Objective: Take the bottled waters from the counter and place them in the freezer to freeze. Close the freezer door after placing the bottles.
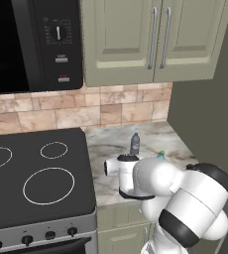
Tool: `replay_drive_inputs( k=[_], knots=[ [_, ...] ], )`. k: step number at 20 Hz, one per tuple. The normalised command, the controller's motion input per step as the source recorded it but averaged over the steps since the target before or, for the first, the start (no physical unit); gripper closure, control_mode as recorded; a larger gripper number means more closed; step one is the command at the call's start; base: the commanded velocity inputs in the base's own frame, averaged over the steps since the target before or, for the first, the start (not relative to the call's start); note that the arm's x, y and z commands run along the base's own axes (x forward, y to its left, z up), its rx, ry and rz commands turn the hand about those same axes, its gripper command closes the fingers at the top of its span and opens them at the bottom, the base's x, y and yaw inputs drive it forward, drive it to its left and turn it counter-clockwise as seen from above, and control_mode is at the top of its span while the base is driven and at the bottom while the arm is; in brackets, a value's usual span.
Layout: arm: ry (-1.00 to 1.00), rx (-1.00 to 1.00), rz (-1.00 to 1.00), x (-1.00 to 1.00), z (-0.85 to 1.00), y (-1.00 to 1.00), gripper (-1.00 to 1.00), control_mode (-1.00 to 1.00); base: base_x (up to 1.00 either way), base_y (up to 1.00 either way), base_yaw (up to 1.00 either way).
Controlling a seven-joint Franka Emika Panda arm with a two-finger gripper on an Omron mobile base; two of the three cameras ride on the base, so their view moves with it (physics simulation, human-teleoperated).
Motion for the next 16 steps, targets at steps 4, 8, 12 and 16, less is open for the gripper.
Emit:
replay_drive_inputs(
  k=[4,8,12,16],
  knots=[
    [0.00,0.00,0.00,0.00,0.00,0.00,1.00,-1.00,0.00,0.00,0.00],
    [-0.13,-0.01,0.06,-0.09,0.42,0.02,1.00,-1.00,0.00,0.00,0.00],
    [-0.15,-0.08,0.22,-0.37,1.00,0.00,1.00,-1.00,0.00,0.00,0.00],
    [-0.02,-0.16,0.29,-0.28,1.00,0.02,1.00,-1.00,0.00,0.00,0.00]
  ],
)
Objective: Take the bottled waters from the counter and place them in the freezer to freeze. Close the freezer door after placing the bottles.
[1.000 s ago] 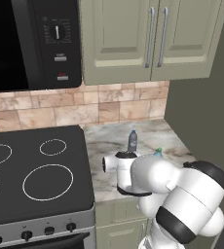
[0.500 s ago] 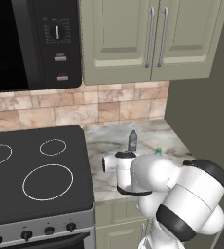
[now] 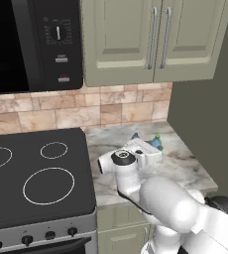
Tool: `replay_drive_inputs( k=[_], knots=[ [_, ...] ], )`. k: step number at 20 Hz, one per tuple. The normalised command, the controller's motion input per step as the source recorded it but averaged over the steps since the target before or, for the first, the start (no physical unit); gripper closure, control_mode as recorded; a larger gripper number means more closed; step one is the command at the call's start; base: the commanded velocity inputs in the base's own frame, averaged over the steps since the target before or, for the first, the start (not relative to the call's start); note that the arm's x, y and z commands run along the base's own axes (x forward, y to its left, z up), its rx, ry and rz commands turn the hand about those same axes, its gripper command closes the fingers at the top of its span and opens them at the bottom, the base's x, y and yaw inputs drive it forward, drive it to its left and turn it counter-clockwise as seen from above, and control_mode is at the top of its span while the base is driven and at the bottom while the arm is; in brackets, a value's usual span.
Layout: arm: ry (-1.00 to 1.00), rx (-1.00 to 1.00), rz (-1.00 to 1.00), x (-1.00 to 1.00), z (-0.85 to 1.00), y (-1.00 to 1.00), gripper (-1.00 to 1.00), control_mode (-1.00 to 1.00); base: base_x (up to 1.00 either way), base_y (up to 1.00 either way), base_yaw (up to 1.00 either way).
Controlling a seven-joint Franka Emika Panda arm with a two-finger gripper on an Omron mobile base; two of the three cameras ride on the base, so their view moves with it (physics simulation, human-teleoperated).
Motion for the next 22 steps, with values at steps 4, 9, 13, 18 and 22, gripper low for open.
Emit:
replay_drive_inputs(
  k=[4,9,13,18,22],
  knots=[
    [0.08,-0.16,0.28,-0.21,1.00,0.00,1.00,-1.00,0.00,0.00,0.00],
    [0.29,-0.22,0.24,-0.19,1.00,0.00,1.00,-1.00,0.00,0.00,0.00],
    [0.33,-0.20,0.18,-0.35,0.98,-0.01,1.00,-1.00,0.00,0.00,0.00],
    [0.18,0.02,0.13,-0.43,0.36,-0.24,1.00,-1.00,0.00,0.00,0.00],
    [-0.01,0.23,0.16,-0.28,0.21,-0.09,1.00,-1.00,0.00,0.00,0.00]
  ],
)
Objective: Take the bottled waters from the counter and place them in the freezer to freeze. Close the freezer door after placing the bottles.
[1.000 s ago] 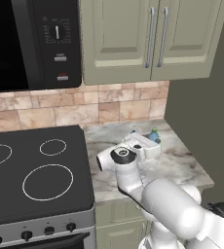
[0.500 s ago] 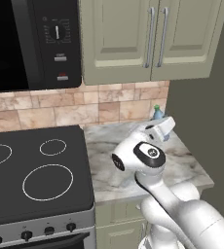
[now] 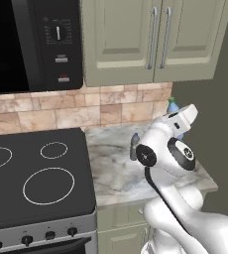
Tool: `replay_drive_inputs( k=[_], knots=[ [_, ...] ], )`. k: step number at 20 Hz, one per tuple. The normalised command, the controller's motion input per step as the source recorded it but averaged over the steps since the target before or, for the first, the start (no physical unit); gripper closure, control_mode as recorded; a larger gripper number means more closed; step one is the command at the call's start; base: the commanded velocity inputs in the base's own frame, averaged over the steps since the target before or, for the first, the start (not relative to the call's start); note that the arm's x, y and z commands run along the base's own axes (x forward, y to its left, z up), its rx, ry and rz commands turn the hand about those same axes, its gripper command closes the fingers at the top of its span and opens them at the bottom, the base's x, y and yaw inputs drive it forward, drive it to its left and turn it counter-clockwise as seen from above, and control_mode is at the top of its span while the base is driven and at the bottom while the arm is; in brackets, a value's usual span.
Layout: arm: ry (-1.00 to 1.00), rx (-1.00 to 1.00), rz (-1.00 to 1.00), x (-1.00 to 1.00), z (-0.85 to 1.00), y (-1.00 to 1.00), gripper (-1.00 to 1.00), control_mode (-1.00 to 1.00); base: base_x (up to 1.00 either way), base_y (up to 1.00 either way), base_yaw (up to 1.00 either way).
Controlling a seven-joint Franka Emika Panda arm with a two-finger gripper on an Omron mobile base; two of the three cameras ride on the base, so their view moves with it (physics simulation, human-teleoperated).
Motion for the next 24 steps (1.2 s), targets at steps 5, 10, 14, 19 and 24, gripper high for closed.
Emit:
replay_drive_inputs(
  k=[5,10,14,19,24],
  knots=[
    [0.03,0.35,0.17,-0.06,0.04,-0.05,1.00,-1.00,0.00,0.00,0.00],
    [0.01,0.32,0.17,-0.13,-0.07,-0.08,1.00,-1.00,0.00,0.00,0.00],
    [-0.01,-0.04,0.17,-0.30,0.07,0.01,1.00,-1.00,0.00,0.00,0.00],
    [-0.01,-0.14,0.21,-0.21,0.02,0.15,1.00,-1.00,0.00,0.00,0.00],
    [-0.15,-0.02,0.26,-0.23,0.00,0.06,1.00,-1.00,0.00,0.00,0.00]
  ],
)
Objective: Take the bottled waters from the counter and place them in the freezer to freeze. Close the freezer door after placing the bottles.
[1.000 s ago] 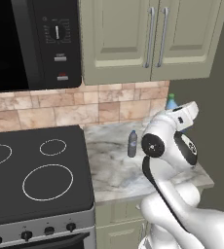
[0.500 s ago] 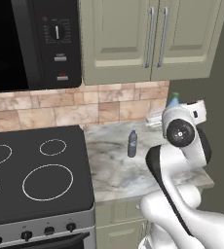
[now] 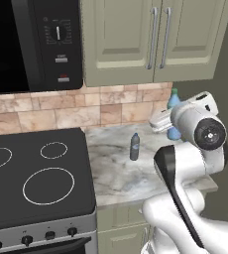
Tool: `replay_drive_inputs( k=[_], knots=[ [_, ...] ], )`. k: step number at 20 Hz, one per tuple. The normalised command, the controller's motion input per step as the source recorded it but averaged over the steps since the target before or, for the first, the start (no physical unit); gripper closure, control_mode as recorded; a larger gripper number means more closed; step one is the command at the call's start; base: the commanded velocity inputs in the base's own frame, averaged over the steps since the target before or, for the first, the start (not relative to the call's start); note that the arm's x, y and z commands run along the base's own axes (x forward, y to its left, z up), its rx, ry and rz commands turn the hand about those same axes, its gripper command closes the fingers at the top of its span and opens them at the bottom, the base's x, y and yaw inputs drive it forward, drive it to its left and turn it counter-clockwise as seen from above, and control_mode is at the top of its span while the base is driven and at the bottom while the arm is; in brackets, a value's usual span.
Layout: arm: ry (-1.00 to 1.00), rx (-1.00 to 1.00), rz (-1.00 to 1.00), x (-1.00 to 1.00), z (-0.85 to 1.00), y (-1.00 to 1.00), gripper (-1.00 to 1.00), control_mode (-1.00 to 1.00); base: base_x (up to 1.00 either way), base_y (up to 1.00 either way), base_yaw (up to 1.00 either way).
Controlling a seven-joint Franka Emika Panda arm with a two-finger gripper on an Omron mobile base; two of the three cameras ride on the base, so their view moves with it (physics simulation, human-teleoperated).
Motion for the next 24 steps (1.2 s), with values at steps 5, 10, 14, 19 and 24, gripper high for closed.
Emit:
replay_drive_inputs(
  k=[5,10,14,19,24],
  knots=[
    [-0.22,0.10,0.23,-0.17,-0.04,0.00,1.00,-1.00,0.00,0.00,0.00],
    [-0.24,0.19,0.13,-0.15,-0.24,0.00,1.00,-1.00,0.00,0.00,0.00],
    [-0.22,0.13,0.04,-0.08,-0.38,0.00,1.00,-1.00,0.00,0.00,0.00],
    [-0.20,0.02,0.03,-0.02,-0.39,0.06,1.00,-1.00,0.00,0.00,0.00],
    [-0.16,0.00,0.03,0.00,-0.44,0.09,1.00,-1.00,0.00,0.00,0.00]
  ],
)
